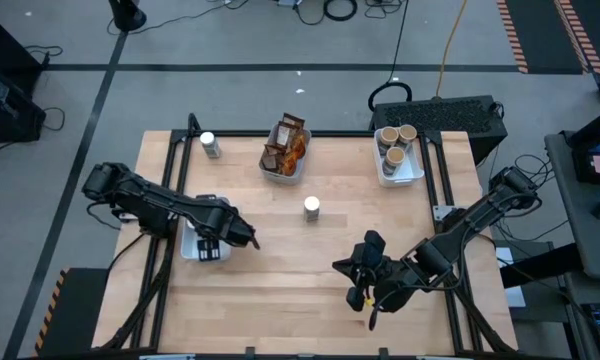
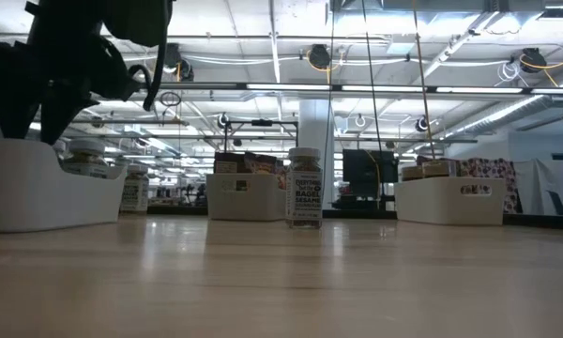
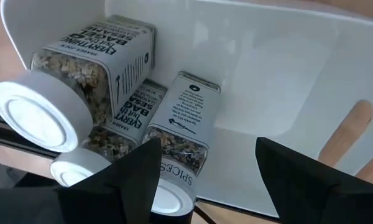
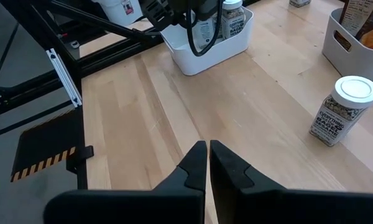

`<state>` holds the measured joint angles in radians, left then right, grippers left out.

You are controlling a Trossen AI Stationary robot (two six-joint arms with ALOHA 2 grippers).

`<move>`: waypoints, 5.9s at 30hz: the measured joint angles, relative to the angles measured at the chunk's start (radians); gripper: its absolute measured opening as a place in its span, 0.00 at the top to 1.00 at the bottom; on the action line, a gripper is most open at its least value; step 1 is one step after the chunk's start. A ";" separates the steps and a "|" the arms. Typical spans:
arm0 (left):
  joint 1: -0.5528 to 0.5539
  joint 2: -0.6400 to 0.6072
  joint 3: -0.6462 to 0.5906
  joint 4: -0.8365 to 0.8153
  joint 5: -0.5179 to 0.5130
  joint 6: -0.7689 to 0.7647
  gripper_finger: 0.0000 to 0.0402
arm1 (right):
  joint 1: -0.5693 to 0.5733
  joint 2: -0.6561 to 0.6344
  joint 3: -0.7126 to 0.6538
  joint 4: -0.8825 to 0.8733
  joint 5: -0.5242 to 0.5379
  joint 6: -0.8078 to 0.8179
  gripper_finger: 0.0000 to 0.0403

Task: Sort spices by type
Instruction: Put the white spice bottle into the bottom white bin

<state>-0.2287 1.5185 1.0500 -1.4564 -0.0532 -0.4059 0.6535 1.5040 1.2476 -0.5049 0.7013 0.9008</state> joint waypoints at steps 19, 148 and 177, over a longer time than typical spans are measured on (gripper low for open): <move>0.000 -0.001 -0.040 0.003 0.017 0.003 0.35 | 0.016 0.000 0.000 0.010 0.006 0.010 1.00; 0.357 0.379 0.269 1.121 0.048 0.489 0.31 | -0.864 -0.470 -0.533 0.202 -0.912 -0.808 1.00; 0.357 0.271 0.295 1.019 0.047 0.286 0.48 | -0.876 -0.470 -0.533 0.202 -0.912 -0.838 1.00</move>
<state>0.1284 1.7895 1.3450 -0.4378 -0.0059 -0.1202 -0.2227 1.0340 0.7151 -0.3031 -0.2107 0.0626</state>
